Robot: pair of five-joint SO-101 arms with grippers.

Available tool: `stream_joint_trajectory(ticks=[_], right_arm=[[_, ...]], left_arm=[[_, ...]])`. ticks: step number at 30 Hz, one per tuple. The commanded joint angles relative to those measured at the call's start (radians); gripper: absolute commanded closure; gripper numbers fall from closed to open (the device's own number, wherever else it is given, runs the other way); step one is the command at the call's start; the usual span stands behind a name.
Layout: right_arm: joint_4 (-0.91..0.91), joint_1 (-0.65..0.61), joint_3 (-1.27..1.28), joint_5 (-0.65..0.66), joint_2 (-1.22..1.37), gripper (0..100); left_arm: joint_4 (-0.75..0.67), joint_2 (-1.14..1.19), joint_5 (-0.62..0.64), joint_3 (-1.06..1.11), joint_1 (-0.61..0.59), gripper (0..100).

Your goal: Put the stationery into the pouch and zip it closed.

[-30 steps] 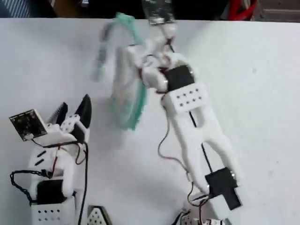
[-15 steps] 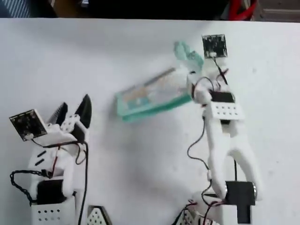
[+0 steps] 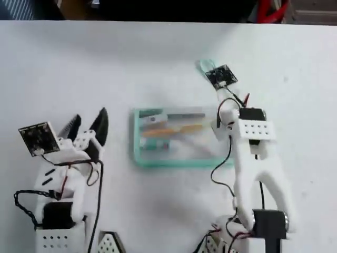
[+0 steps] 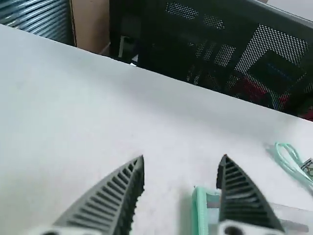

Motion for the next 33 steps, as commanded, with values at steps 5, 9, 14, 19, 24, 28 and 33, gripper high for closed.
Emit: stream_joint_trajectory(ticks=[5, 9, 14, 19, 24, 28, 33], right_arm=[[0.208, -0.004, -0.152, 0.018, -0.278, 76.5], [0.214, 0.035, -0.146, 0.011, -0.43, 94.3], [0.208, 0.039, 0.0, 0.009, -0.561, 95.8], [0.082, 0.045, 0.158, -0.087, -0.662, 98.1], [0.101, 0.039, 0.106, -0.218, -0.789, 98.1], [0.226, 0.039, -0.038, -0.247, -0.908, 98.1], [0.395, 0.039, -0.196, -0.245, -1.069, 98.1]], left_arm=[[-0.015, -0.007, -0.041, -0.005, 0.018, 76], [-0.015, -0.007, -0.043, -0.003, 0.018, 76], [-0.023, -0.007, -0.048, -0.005, 0.008, 83], [-0.023, -0.007, -0.252, -0.072, 0.016, 97], [-0.006, -0.002, -0.404, -0.241, 0.025, 98], [0.138, -0.002, -0.618, -0.427, 0.091, 98], [0.334, -0.007, -0.603, -0.723, 0.102, 98]])
